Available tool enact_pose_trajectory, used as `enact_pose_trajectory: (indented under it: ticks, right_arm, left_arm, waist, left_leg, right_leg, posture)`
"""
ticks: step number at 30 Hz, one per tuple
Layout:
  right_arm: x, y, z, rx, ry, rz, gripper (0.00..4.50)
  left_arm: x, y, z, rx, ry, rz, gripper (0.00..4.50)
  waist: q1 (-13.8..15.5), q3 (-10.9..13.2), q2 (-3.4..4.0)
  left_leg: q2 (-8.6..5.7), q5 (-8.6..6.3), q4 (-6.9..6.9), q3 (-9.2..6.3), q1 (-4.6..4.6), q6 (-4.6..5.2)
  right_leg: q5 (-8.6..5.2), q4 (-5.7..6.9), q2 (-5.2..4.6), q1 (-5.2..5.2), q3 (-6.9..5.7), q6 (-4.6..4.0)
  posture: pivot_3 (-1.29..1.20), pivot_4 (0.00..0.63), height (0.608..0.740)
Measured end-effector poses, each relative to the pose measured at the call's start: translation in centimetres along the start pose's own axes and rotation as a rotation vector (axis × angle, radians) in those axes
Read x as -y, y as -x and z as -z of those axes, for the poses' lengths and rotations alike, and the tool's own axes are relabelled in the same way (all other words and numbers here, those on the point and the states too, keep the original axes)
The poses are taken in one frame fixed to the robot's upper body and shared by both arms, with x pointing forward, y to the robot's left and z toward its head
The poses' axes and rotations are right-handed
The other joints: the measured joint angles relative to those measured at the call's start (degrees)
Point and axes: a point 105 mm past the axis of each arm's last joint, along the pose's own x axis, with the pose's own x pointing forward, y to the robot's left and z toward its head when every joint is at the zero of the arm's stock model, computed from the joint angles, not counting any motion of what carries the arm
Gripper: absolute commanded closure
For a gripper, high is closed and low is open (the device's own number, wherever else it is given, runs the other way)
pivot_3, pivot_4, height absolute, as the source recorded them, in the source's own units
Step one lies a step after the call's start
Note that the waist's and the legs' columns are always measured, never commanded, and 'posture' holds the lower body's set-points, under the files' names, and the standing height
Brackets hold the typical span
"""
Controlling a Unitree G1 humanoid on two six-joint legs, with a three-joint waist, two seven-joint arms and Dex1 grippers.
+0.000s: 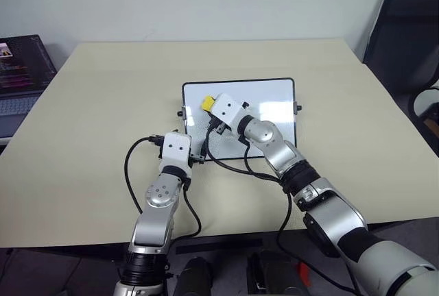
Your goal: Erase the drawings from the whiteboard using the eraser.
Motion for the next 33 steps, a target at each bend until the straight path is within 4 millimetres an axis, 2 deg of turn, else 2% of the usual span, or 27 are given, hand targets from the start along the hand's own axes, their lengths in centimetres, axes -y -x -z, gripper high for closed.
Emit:
enact_pose_trajectory:
  ticks: [4, 11, 16, 24, 33]
  right_arm:
    - [-0.1, 0.1, 0.1, -0.001, 0.000, -0.004, 3.25]
    - [-1.1, 2.3, 2.1, -0.021, -0.006, -0.043, 3.25]
    - [-1.0, 2.6, 2.4, -0.037, -0.005, -0.046, 3.25]
    - [0.0, 0.8, 0.6, -0.021, 0.016, -0.031, 3.25]
    - [-0.3, -0.7, -0.4, -0.014, 0.017, -0.032, 3.25]
  left_arm:
    - [0.1, 0.0, 0.0, 0.001, -0.001, 0.000, 0.00]
    - [-0.1, 0.0, -0.1, 0.003, -0.001, -0.018, 0.00]
    - [0.0, 0.1, 0.0, 0.000, 0.004, -0.016, 0.00]
    - [0.0, 0.0, -0.2, 0.005, 0.001, -0.015, 0.00]
    - [0.1, 0.0, -0.2, 0.005, 0.005, -0.014, 0.00]
  waist:
    - [-0.02, 0.00, 0.00]
    - [0.08, 0.00, 0.00]
    - [0.04, 0.00, 0.00]
    - [-0.10, 0.00, 0.00]
    - [-0.10, 0.00, 0.00]
  left_leg:
    - [-0.01, 0.00, 0.00, 0.00, 0.00, 0.00]
    - [-0.02, 0.00, 0.05, 0.01, 0.05, 0.00]
    - [-0.01, 0.03, 0.05, 0.00, 0.12, 0.04]
    - [0.00, 0.03, 0.02, 0.02, 0.08, 0.04]
    - [0.01, 0.03, 0.02, 0.02, 0.07, 0.04]
  right_leg:
    - [0.00, -0.01, 0.00, 0.00, 0.01, 0.00]
    - [0.01, 0.03, -0.01, 0.05, 0.02, 0.01]
    - [0.05, 0.09, 0.02, 0.07, -0.01, -0.06]
    - [0.06, 0.04, 0.02, 0.04, 0.00, -0.07]
    - [0.07, 0.03, 0.02, 0.02, 0.01, -0.07]
  posture:
    - [0.00, 0.150, 0.740]
    - [0.00, 0.150, 0.740]
    - [0.00, 0.150, 0.740]
    - [0.00, 0.150, 0.740]
    - [0.00, 0.150, 0.740]
